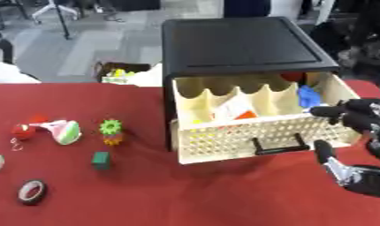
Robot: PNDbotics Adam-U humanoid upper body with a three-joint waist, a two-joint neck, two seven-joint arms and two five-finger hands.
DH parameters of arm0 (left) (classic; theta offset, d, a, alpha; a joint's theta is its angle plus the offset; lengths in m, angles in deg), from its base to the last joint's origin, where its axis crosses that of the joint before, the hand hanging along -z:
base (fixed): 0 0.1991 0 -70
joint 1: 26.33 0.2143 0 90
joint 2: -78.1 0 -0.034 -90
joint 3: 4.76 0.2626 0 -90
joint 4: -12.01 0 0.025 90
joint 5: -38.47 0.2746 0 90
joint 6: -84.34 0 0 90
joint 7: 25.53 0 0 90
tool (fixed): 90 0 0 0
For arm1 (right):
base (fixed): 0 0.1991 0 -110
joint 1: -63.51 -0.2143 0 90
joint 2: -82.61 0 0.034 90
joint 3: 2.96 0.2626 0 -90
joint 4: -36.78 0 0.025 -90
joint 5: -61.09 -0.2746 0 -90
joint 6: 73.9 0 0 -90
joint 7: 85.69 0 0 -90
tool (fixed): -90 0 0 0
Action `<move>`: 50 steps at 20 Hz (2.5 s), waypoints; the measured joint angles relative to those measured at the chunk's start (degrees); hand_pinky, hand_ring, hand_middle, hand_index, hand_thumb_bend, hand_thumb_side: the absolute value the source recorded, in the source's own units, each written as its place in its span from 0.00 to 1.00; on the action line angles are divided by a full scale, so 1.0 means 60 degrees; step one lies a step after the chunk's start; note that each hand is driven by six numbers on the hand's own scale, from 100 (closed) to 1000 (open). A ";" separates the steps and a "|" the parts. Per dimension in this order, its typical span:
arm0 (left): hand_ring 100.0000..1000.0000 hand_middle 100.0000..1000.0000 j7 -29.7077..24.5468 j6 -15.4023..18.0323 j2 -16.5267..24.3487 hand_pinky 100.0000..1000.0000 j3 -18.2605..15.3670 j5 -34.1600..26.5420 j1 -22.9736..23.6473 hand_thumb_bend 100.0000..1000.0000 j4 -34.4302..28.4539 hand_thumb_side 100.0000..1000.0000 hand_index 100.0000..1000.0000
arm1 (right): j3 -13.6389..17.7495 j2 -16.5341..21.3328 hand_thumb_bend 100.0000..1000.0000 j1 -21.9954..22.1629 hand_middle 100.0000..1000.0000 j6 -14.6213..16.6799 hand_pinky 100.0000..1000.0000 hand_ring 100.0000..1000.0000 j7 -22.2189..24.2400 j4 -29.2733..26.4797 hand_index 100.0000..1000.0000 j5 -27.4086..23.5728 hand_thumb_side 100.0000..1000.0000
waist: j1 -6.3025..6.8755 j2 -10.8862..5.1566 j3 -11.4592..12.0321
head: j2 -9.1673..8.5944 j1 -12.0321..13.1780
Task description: Pick up objects from table and place into drawer.
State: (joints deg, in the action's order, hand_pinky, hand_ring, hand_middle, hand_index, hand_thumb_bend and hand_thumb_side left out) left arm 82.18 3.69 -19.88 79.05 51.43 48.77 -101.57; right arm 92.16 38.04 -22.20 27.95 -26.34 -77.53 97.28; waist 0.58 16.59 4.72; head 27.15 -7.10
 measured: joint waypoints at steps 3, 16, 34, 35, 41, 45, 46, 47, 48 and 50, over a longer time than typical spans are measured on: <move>0.45 0.56 0.0032 -0.0010 0.0001 0.39 -0.0001 0.0000 0.0021 0.00 0.0000 0.82 0.67 | 0.0229 -0.0157 0.00 -0.0051 0.35 0.0116 0.00 0.28 -0.0116 0.0000 0.76 -0.0528 1.00 | 0.0016 0.0000 -0.0009 | 0.0006 0.0033; 0.45 0.56 0.0102 0.0021 0.0001 0.39 -0.0004 -0.0001 0.0036 0.00 0.0000 0.81 0.67 | 0.0919 -0.0793 0.00 -0.0761 0.28 0.0566 0.00 0.24 -0.2060 0.0001 0.70 -0.3715 1.00 | 0.0164 0.0000 -0.0012 | 0.0166 0.0100; 0.46 0.58 0.0600 0.0003 0.0892 0.39 0.0080 0.0017 -0.0275 0.00 0.0000 0.71 0.70 | 0.0435 -0.2536 0.00 -0.1979 0.48 0.1769 0.32 0.46 -0.2162 0.0004 0.78 -0.6612 1.00 | 0.0492 -0.0002 0.0159 | 0.0426 0.0191; 0.46 0.59 0.0644 0.0001 0.1070 0.39 0.0106 0.0058 -0.0309 0.00 0.0000 0.68 0.71 | 0.0440 -0.2628 0.00 -0.1980 0.48 0.1804 0.32 0.46 -0.2061 0.0004 0.78 -0.6727 1.00 | 0.0509 -0.0003 0.0159 | 0.0449 0.0192; 0.47 0.68 0.0693 -0.0186 0.2615 0.40 0.0217 0.0782 -0.0314 0.00 0.0000 0.62 0.84 | 0.0510 -0.2834 0.00 -0.1924 0.47 0.2010 0.32 0.45 -0.1671 0.0006 0.78 -0.6991 1.00 | 0.0616 -0.0094 0.0106 | 0.0682 0.0225; 0.44 0.71 0.0223 -0.0567 0.3931 0.39 0.0373 0.1591 -0.0152 0.00 0.0000 0.65 0.90 | 0.0578 -0.2834 0.00 -0.1837 0.47 0.2117 0.32 0.46 -0.1659 0.0006 0.78 -0.7005 1.00 | 0.0692 -0.0137 0.0089 | 0.0762 0.0272; 0.44 0.72 0.0011 -0.0687 0.4243 0.39 0.0420 0.1761 -0.0101 0.00 0.0000 0.65 0.91 | 0.0591 -0.2833 0.00 -0.1800 0.47 0.2149 0.32 0.46 -0.1665 0.0006 0.78 -0.7005 1.00 | 0.0699 -0.0157 0.0084 | 0.0769 0.0288; 0.44 0.72 -0.0228 -0.0805 0.4547 0.40 0.0458 0.1920 -0.0055 0.00 -0.0001 0.65 0.92 | 0.0601 -0.2832 0.00 -0.1795 0.47 0.2182 0.32 0.46 -0.1670 0.0006 0.78 -0.7005 1.00 | 0.0704 -0.0180 0.0074 | 0.0797 0.0297; 0.44 0.72 -0.0483 -0.0913 0.4843 0.40 0.0495 0.2078 -0.0024 0.00 -0.0001 0.64 0.91 | 0.0612 -0.2831 0.00 -0.1793 0.47 0.2207 0.32 0.46 -0.1679 0.0006 0.78 -0.7005 1.00 | 0.0705 -0.0200 0.0066 | 0.0830 0.0312; 0.46 0.70 -0.0979 -0.1097 0.5379 0.42 0.0561 0.2398 0.0015 0.00 -0.0001 0.62 0.92 | 0.0613 -0.2819 0.00 -0.1790 0.47 0.2255 0.32 0.46 -0.1701 0.0006 0.78 -0.7005 1.00 | 0.0705 -0.0220 0.0061 | 0.0843 0.0329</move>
State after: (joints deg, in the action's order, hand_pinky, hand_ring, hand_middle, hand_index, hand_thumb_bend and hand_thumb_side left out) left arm 76.30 -2.90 12.40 82.41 65.82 48.86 -101.57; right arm 95.84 21.13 -32.95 41.48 -36.55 -77.50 55.25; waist 4.81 15.27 5.08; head 32.20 -5.13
